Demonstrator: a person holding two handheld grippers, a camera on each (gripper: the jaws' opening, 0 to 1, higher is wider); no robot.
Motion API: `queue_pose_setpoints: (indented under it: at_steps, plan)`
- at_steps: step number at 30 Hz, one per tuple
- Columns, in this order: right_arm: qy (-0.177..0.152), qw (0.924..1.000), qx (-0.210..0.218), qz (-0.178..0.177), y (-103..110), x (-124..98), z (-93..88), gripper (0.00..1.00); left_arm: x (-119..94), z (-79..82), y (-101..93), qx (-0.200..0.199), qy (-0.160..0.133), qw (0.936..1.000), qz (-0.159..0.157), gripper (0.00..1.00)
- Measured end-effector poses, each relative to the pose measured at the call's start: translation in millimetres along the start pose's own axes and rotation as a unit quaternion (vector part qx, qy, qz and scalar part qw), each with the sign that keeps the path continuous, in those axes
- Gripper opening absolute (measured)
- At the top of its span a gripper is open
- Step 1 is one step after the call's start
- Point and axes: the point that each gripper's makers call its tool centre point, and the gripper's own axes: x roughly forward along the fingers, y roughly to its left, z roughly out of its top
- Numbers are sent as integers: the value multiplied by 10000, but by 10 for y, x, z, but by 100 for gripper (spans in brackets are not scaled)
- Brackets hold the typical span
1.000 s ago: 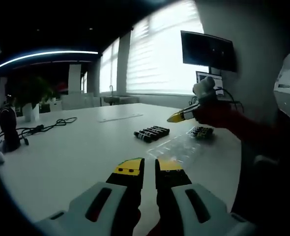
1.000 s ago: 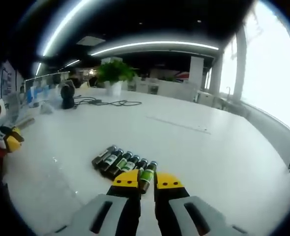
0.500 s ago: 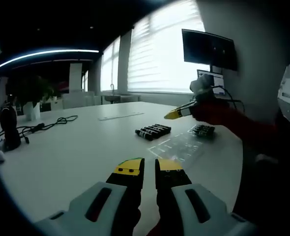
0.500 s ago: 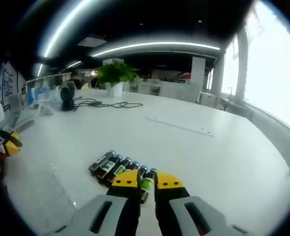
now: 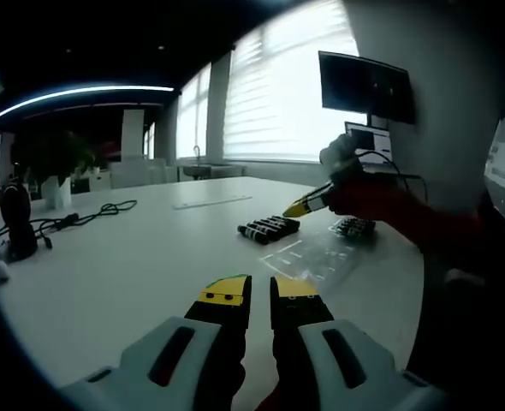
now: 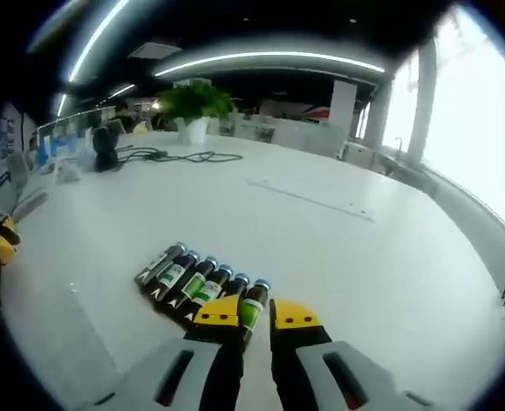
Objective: Grip medicine bottles put into box
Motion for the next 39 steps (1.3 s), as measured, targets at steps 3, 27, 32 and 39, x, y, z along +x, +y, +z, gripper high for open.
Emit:
queue_pose_setpoints:
  at_steps: [3,27,32,39]
  plan:
    - [43,10000,23,11,5,29,-6,8,7,-2,-7,4,5,10000,-9,3]
    - [450,9988,130,-105,-80,75,-186,8,22,13,-51,40,6,10000,-40,3]
    - [456,9988,131,-98,-84,94,-195,8,16,22,-56,58,-4,10000,-48,3]
    - [416,9991,21,-91,-72,97,-194,7,13,18,-54,47,-2,10000,-50,3]
